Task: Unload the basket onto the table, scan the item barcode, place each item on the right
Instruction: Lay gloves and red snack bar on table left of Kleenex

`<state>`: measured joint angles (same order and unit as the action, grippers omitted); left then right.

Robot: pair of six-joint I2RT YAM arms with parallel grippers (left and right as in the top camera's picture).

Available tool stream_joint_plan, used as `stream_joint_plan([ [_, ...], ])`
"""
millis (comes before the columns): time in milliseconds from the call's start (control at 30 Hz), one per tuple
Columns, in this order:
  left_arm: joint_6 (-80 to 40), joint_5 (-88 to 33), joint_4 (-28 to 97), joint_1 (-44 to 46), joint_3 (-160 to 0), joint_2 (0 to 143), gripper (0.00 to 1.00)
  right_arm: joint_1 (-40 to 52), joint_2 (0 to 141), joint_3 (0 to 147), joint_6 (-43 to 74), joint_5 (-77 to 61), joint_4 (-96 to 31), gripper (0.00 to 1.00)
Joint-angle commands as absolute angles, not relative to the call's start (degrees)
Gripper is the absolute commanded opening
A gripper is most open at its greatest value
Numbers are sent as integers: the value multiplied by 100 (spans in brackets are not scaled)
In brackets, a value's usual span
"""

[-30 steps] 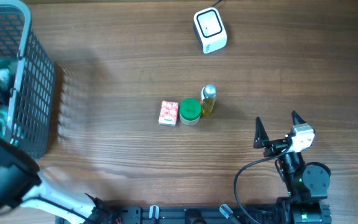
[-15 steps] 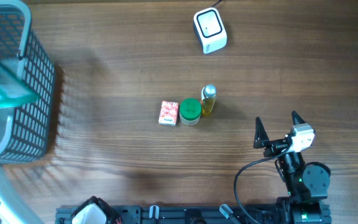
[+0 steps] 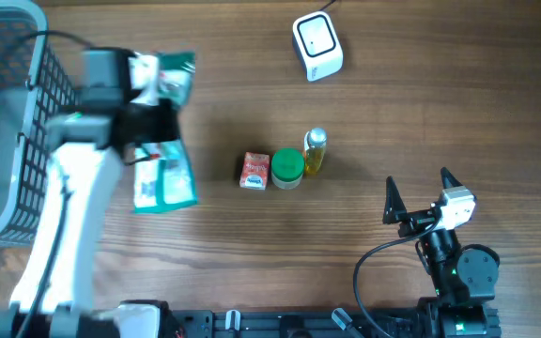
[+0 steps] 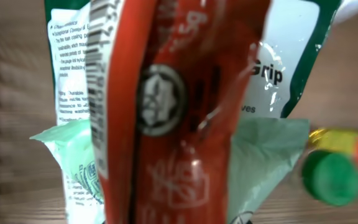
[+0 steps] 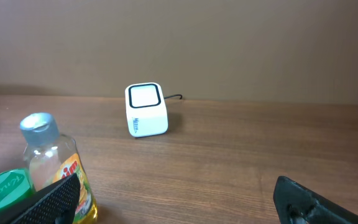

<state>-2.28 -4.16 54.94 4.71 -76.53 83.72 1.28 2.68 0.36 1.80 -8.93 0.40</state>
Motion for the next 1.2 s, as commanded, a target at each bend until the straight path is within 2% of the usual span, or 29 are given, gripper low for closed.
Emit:
stream_joint_plan([
  [0, -510, 827, 5236, 1079, -7511, 9054, 4, 99, 255, 30, 163, -884, 60, 100],
  [133, -548, 1017, 4864, 1437, -7391, 9900, 4, 99, 255, 30, 163, -884, 60, 100],
  [267, -711, 1706, 4838, 1577, -7387, 10525, 4, 99, 255, 30, 163, -884, 60, 100],
  [300, -711, 1673, 4818, 1577, -7387, 10606, 7, 99, 255, 30, 165, -884, 60, 100],
  [400, -703, 1365, 4821, 1577, -7387, 10663, 31, 99, 255, 30, 163, -884, 60, 100],
  [567, -687, 1203, 4869, 1577, -7387, 10663, 100, 99, 255, 30, 161, -884, 60, 100],
  [867, -738, 989, 4917, 1570, -7389, 10457, 100, 99, 255, 30, 163, -884, 60, 100],
  [1167, -1251, 989, 4786, 858, -7417, 8849, 100, 99, 255, 30, 163, -884, 60, 100],
])
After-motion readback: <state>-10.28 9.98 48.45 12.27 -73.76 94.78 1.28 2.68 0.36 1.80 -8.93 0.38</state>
